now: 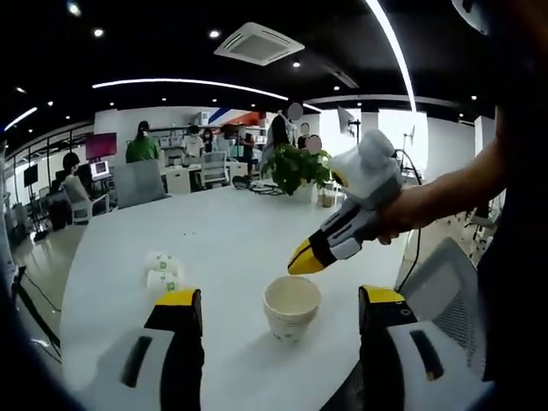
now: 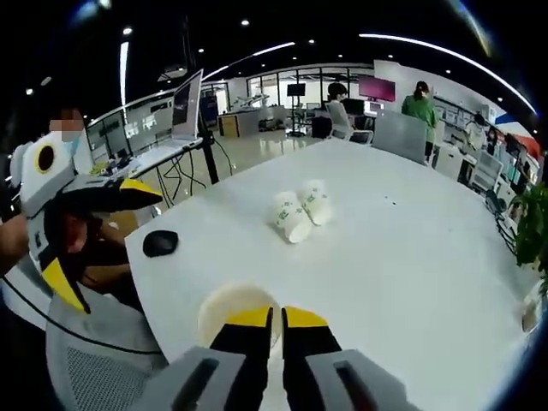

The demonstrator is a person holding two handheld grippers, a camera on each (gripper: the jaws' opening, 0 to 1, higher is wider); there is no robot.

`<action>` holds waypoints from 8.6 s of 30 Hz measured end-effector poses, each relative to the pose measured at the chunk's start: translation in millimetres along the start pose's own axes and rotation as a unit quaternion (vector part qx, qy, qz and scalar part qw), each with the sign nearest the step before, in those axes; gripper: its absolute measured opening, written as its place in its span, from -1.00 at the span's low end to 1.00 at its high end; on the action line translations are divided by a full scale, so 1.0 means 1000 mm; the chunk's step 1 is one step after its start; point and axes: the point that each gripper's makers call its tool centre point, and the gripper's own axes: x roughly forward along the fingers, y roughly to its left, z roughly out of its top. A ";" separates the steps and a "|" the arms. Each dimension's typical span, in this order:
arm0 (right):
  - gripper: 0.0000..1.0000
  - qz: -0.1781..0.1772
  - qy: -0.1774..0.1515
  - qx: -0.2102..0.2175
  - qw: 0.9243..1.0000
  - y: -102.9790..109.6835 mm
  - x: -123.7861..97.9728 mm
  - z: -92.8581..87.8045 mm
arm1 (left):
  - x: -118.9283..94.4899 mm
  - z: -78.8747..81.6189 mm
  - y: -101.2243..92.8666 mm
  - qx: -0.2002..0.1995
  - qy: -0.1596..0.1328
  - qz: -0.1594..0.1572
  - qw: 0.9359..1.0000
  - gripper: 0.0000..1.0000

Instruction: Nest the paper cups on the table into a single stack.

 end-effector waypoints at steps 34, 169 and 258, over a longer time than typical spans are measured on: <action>0.25 0.037 -0.090 0.018 0.995 0.006 -0.036 -0.003 | -0.011 -0.002 0.034 -0.013 -0.010 0.029 0.999 0.52; 0.84 -0.042 -0.130 0.074 0.988 -0.036 -0.097 -0.069 | 0.128 -0.044 0.210 -0.145 0.082 0.041 0.985 -0.04; 0.76 -0.024 -0.130 0.042 0.990 -0.024 -0.096 -0.068 | 0.079 0.011 0.160 -0.156 0.055 -0.011 0.986 -1.00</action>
